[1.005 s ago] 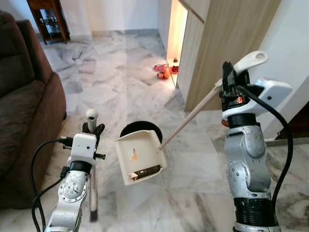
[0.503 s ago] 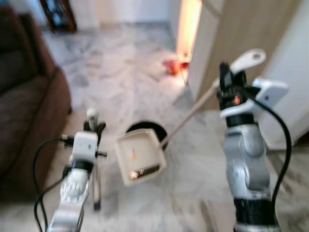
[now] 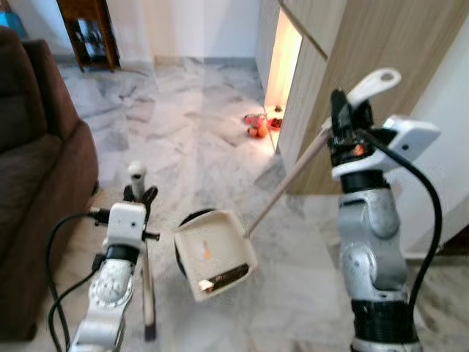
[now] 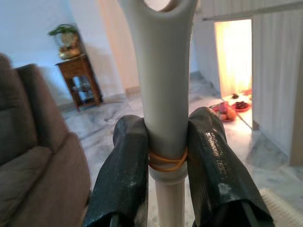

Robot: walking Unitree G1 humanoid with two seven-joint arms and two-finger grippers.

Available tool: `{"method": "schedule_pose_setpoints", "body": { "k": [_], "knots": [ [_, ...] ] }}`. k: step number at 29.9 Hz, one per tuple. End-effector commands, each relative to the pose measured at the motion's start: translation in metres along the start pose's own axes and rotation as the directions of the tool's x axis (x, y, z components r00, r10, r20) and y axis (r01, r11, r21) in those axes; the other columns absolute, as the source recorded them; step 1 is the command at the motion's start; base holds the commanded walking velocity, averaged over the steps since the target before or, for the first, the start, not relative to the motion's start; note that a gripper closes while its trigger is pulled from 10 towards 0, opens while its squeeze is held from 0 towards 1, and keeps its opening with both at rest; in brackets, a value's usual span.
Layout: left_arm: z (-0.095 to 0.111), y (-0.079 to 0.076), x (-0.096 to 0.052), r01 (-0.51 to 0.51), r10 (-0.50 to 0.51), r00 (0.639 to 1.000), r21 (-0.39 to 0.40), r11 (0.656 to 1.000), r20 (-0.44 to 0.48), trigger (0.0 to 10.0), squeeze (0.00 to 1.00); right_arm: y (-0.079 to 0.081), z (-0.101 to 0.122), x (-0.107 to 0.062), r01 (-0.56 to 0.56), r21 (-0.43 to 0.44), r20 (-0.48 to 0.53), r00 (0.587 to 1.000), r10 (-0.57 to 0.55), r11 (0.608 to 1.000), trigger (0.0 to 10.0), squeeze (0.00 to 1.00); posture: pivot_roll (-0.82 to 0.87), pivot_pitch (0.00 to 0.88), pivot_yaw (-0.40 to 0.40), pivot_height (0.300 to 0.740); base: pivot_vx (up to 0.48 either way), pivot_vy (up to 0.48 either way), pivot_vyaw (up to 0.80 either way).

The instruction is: Sweep floor

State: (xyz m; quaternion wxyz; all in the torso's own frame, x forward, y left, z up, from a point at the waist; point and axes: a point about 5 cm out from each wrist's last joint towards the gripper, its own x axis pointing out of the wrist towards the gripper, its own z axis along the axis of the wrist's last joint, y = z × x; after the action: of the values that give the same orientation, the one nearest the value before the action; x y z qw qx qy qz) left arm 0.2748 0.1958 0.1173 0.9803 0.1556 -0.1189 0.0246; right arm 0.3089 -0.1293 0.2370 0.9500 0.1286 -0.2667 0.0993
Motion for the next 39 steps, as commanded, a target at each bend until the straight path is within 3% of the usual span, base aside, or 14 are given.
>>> {"method": "schedule_pose_setpoints", "body": {
  "k": [1, 18, 31, 39],
  "knots": [
    [0.012, -0.001, 0.005, -0.001, 0.000, 0.998, 0.018, 1.000, 0.066, 10.0, 0.00, 0.000, 0.015, 0.003, 0.001, 0.016, 0.079, 0.997, -0.002, 1.000, 10.0, 0.00, 0.08, 0.029, -0.021, 0.740, 0.360, 0.000, 0.00],
    [0.012, 0.000, 0.006, -0.007, 0.006, 0.998, 0.020, 1.000, 0.067, 10.0, 0.00, 0.009, 0.016, 0.003, -0.045, 0.034, 0.084, 0.996, 0.042, 0.998, 10.0, 0.00, 0.08, 0.035, -0.023, 0.740, 0.359, 0.000, 0.59],
    [0.013, 0.001, 0.007, -0.016, 0.015, 0.997, 0.022, 1.000, 0.070, 10.0, 0.00, 0.009, 0.015, 0.003, -0.037, 0.057, 0.082, 0.996, 0.032, 0.998, 10.0, 0.00, 0.08, 0.037, -0.024, 0.740, 0.360, 0.000, 0.00],
    [0.015, 0.001, 0.006, -0.012, 0.011, 0.997, 0.016, 1.000, 0.083, 10.0, 0.00, 0.007, 0.017, 0.004, -0.024, 0.024, 0.097, 0.995, 0.021, 0.999, 10.0, 0.00, 0.08, 0.039, -0.024, 0.740, 0.218, 0.000, 0.00]
  ]
}}
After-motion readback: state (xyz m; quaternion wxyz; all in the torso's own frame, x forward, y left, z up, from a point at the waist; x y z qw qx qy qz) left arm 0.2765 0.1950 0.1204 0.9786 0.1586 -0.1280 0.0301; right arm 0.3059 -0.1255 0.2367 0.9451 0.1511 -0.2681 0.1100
